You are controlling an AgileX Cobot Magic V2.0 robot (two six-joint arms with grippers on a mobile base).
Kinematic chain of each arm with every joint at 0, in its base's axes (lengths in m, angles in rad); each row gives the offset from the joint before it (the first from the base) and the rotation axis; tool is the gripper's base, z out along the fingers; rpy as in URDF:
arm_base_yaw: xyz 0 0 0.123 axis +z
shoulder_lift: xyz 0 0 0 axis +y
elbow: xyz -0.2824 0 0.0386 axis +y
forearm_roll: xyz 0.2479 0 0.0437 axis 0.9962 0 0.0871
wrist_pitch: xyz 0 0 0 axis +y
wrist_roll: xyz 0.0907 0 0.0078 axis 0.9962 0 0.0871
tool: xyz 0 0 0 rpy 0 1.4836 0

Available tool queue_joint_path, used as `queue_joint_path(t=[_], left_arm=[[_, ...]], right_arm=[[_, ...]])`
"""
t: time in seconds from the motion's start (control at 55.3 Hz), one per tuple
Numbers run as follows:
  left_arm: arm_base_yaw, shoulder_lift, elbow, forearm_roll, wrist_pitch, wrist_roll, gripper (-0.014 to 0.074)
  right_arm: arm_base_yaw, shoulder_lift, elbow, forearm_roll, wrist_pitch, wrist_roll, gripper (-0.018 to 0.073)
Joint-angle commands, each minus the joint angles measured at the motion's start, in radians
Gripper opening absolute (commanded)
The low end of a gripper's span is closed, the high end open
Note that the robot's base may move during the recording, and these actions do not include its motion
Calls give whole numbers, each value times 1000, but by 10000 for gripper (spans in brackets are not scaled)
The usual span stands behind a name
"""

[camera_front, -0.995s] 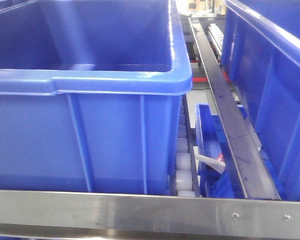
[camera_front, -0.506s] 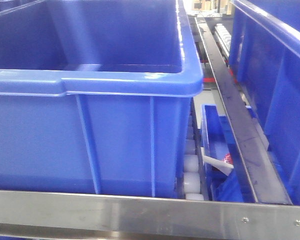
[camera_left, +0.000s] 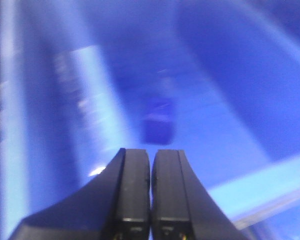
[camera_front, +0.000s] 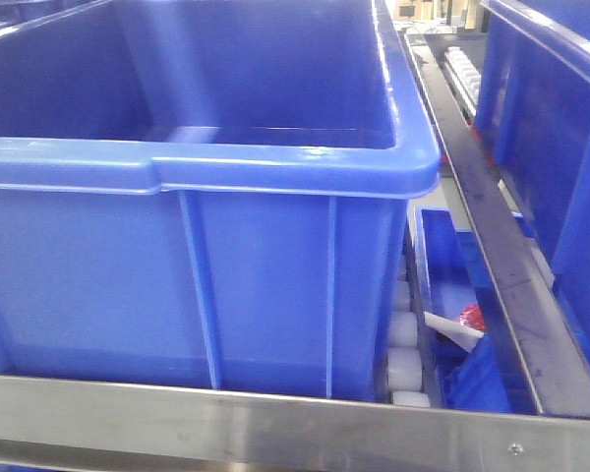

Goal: Pick and sort blue part to right shelf

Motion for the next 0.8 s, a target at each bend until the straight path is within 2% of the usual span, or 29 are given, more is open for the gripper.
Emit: queue_joint_path(t=[0.0,0.145,0.38,0.579,0.651,0.778], left_arm=[[-52,-2,-30,-10,-77,-5,125],[-78,-2,-30,-10,-79,-5,125],[-78,-2,-30,-10,-85,-5,125],[-78,-2,-30,-25,-86,-5,125],[-78,-2,-30,-25,-86,-5,125],[-78,-2,-30,-27,-86,-5,125]], right_arm=[[-46,38,-38,39,-100,-66,185],[-60,157,-26,39,-143,-69,185],[-60,315,-25,39,-235,-69,185],[-60,406,-25,38,-238,-69,197],[-60,421,-25,38,-234,-69,272],[-60,419,-25,34,-231,-69,518]])
